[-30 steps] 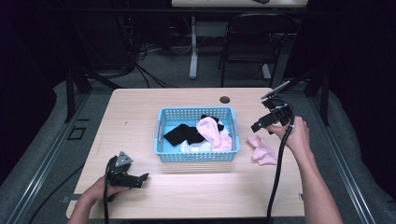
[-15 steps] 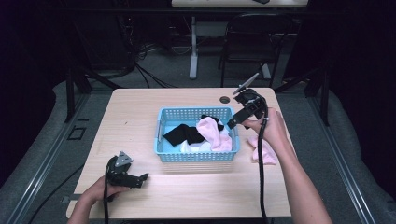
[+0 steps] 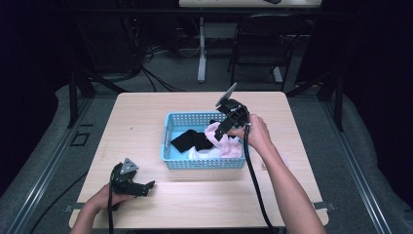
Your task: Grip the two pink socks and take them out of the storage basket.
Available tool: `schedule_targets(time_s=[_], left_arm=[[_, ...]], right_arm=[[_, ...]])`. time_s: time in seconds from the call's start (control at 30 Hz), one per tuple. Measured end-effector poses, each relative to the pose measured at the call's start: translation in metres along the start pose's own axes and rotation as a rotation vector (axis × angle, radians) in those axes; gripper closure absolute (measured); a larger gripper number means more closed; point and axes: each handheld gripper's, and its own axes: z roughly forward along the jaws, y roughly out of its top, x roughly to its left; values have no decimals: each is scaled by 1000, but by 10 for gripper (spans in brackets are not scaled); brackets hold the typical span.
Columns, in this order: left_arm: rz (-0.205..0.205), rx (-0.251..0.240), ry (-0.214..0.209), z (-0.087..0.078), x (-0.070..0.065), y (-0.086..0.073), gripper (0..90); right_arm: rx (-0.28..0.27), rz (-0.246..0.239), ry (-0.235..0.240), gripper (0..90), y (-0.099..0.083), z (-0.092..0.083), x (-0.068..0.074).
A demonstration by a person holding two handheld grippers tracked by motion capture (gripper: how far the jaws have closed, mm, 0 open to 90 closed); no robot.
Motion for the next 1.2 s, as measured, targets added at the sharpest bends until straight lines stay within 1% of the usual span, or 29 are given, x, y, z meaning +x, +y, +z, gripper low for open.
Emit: schedule_targets(time_s=[0.07, 0.1, 0.13, 0.17, 0.2, 0.27, 0.3, 0.33, 0.4, 0.43, 0.47, 0.5, 0.53, 0.57, 0.6, 0.67, 0.7, 0.73, 0.77, 0.83, 0.87, 0.9, 0.93, 0.97, 1.0, 1.03, 1.1, 1.13, 1.2], left_arm=[[1, -1, 0, 0, 0, 0, 0], [1, -1, 0, 0, 0, 0, 0], [0, -1, 0, 0, 0, 0, 0], [1, -1, 0, 0, 0, 0, 0], [1, 0, -1, 0, 0, 0, 0], [1, -1, -1, 0, 0, 0, 0], [1, -1, -1, 0, 0, 0, 0], [1, -1, -1, 0, 0, 0, 0], [1, -1, 0, 0, 0, 0, 0], [1, -1, -1, 0, 0, 0, 0], [1, 0, -1, 0, 0, 0, 0], [1, -1, -1, 0, 0, 0, 0], [0, 0, -1, 0, 0, 0, 0], [1, -1, -1, 0, 0, 0, 0], [2, 0, -1, 0, 0, 0, 0], [1, -1, -1, 0, 0, 0, 0], [1, 1, -1, 0, 0, 0, 0], [2, 2, -2, 0, 0, 0, 0], [2, 1, -2, 0, 0, 0, 0], [1, 1, -1, 0, 0, 0, 0], [2, 1, -1, 0, 0, 0, 0], [1, -1, -1, 0, 0, 0, 0], [1, 0, -1, 0, 0, 0, 0], [1, 1, -1, 0, 0, 0, 0], [1, -1, -1, 0, 0, 0, 0], [1, -1, -1, 0, 0, 0, 0], [1, -1, -1, 0, 0, 0, 0], [1, -1, -1, 0, 0, 0, 0], [2, 2, -2, 0, 0, 0, 0]], right_arm=[[27, 4, 5, 88, 4, 9, -1], [27, 4, 5, 88, 4, 9, -1], [39, 4, 3, 97, 5, 13, -1], [59, 9, 3, 114, 7, 19, -2], [63, 13, 4, 139, 8, 27, -3], [97, 30, 1, 152, 11, 40, -6], [97, 30, 1, 152, 11, 40, -6], [108, 31, -3, 176, 12, 47, -7], [110, 53, -6, 194, 13, 55, -8], [124, 44, -10, 198, 13, 57, -10], [134, 61, -4, 212, 14, 61, -11], [139, 60, -4, 222, 14, 64, -12], [136, 69, -8, 228, 15, 66, -12], [147, 60, -15, 245, 15, 67, -12], [135, 65, -22, 264, 15, 69, -11], [144, 63, -24, 289, 16, 73, -11], [146, 65, -36, 311, 16, 75, -11], [133, 68, -41, 322, 16, 78, -10], [148, 58, -50, 333, 17, 78, -11], [150, 60, -61, 360, 18, 80, -10], [165, 58, -67, 373, 19, 81, -10], [145, 65, -72, 384, 18, 84, -10], [157, 59, -81, 401, 19, 85, -11], [159, 61, -83, 426, 19, 86, -12], [154, 77, -82, 459, 18, 87, -12], [163, 68, -87, 478, 18, 86, -13], [151, 80, -93, 552, 17, 87, -13], [151, 61, -101, 585, 16, 87, -15], [146, 83, -82, 662, 15, 87, -15]])
